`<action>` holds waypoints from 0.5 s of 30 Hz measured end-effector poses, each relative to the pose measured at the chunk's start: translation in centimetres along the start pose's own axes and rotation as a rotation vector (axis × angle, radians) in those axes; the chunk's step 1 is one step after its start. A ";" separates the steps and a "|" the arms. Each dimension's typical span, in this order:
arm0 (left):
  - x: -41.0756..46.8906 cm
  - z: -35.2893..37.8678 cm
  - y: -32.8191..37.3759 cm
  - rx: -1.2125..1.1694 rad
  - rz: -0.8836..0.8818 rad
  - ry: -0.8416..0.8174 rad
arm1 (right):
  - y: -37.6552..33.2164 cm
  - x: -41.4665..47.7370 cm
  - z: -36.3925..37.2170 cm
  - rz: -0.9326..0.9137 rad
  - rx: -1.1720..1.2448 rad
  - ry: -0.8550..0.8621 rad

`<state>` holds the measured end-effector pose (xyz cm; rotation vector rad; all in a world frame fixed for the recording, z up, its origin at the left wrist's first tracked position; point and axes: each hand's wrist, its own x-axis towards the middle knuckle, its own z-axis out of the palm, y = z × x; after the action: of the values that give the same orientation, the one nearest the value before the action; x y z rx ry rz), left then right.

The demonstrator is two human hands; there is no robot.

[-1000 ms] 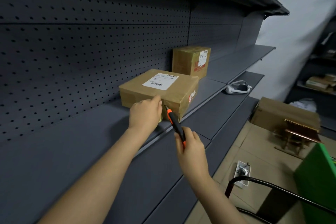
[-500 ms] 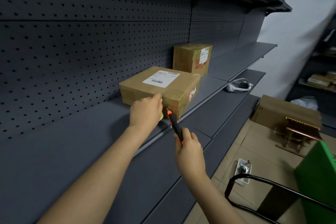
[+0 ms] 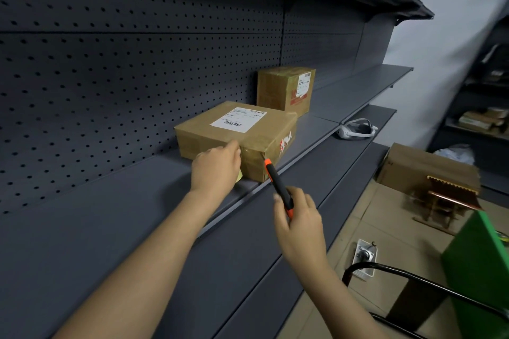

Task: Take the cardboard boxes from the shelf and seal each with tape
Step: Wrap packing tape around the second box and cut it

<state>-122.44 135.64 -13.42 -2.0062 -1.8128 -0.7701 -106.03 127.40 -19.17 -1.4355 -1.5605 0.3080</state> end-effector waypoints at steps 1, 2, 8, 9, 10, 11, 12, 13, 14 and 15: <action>0.0 0.0 0.0 -0.005 0.000 0.000 | -0.2 0.5 -0.4 -0.013 0.009 0.007; 0.0 0.1 0.1 -0.012 0.000 0.002 | -0.4 1.1 -0.7 -0.028 0.015 0.012; 0.0 0.4 0.1 -0.013 -0.022 0.041 | 0.7 7.5 -1.6 -0.165 -0.129 0.099; 0.0 0.4 0.2 -0.002 -0.032 0.049 | 1.2 9.1 -1.6 -0.160 -0.151 0.116; 0.1 0.5 0.3 0.011 -0.041 0.056 | 1.9 10.8 -1.6 -0.151 -0.172 0.128; 0.1 0.5 0.4 0.026 -0.050 0.061 | 2.5 12.4 -1.6 -0.138 -0.196 0.135; 0.2 0.6 0.6 0.040 -0.058 0.069 | 3.1 14.1 -1.6 -0.121 -0.223 0.134; 0.2 0.7 0.8 0.052 -0.066 0.081 | 3.8 15.6 -1.6 -0.103 -0.251 0.127; 0.2 0.8 1.0 0.065 -0.074 0.097 | 4.4 17.1 -1.5 -0.091 -0.277 0.119; 0.2 0.9 1.2 0.080 -0.084 0.109 | 5.0 18.4 -1.4 -0.088 -0.299 0.113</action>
<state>-121.05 136.16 -13.86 -1.8125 -1.8448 -0.8025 -99.02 144.30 -13.53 -1.5755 -1.6200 -0.0616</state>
